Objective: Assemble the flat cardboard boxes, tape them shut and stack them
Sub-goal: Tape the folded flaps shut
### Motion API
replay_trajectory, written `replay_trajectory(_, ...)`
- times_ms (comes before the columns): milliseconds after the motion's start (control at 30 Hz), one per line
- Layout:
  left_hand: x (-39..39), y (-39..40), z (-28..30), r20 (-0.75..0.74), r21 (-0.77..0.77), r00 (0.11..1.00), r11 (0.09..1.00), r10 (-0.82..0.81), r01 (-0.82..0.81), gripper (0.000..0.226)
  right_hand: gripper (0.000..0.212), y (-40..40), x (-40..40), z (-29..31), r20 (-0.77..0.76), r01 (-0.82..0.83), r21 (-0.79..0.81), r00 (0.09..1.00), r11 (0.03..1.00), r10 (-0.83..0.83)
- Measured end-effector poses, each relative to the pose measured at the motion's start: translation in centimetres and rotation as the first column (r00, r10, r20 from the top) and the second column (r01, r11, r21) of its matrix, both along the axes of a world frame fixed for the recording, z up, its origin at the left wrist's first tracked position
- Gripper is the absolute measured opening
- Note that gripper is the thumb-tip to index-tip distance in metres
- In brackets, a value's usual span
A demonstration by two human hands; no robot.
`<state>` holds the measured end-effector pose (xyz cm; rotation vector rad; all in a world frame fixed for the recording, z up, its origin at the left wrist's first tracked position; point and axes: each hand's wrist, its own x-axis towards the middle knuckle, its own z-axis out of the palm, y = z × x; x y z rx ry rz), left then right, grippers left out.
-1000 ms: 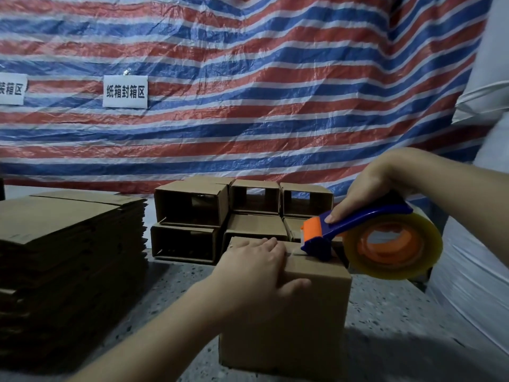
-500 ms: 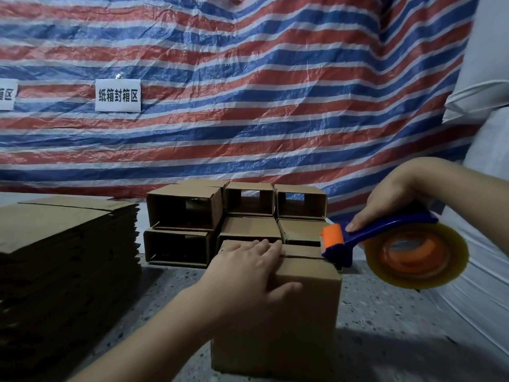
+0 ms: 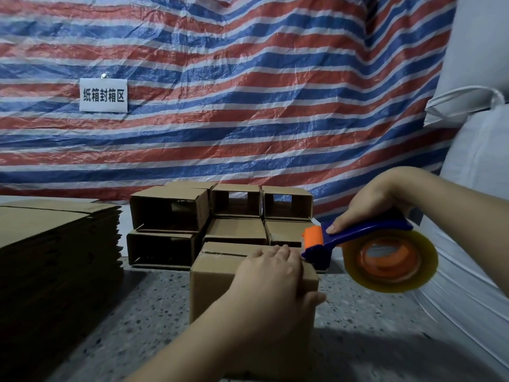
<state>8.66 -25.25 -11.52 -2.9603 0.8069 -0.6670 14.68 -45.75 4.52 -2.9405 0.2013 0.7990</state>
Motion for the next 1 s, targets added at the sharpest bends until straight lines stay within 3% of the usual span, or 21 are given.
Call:
replay_trajectory(333,0.0,0.5,-0.2,0.065,-0.033,0.996,0.998,-0.057,0.059,0.088,0.087,-4.6,-2.4,1.3,0.012,0.035,0.112,0.999,0.993,-0.037)
replay_trajectory(433,0.0,0.6,-0.2,0.074,-0.04,0.995,0.997,-0.068,0.071,0.077,0.075,-2.6,-3.1,0.3,0.045,-0.002,-0.142,0.999,0.99,0.009)
replay_trajectory(567,0.0,0.5,-0.1,0.063,-0.039,0.995,0.996,-0.079,0.082,0.072,0.058,1.0,-2.6,-3.0,0.08,-0.072,-0.459,0.989,0.886,0.122)
replay_trajectory(667,-0.1,0.6,-0.1,0.068,-0.048,0.994,0.995,-0.083,0.086,0.074,0.072,-0.1,-2.9,-7.1,0.018,-0.12,-0.6,0.986,0.791,0.163)
replay_trajectory(767,-0.2,0.6,0.0,0.069,-0.053,0.995,0.996,-0.074,0.077,0.076,0.067,-3.7,-2.9,-11.1,0.232,-0.049,-0.459,0.957,0.887,0.173)
replay_trajectory(867,-0.1,0.4,-0.1,0.061,-0.059,0.996,0.996,-0.069,0.072,0.075,0.063,-5.6,-3.0,-15.0,0.494,-0.01,-0.314,0.852,0.949,0.172)
replay_trajectory(1000,-0.1,0.5,0.0,0.046,-0.051,0.997,0.997,-0.056,0.058,0.068,0.063,-5.4,-3.6,-19.7,0.652,0.021,-0.234,0.745,0.972,0.141)
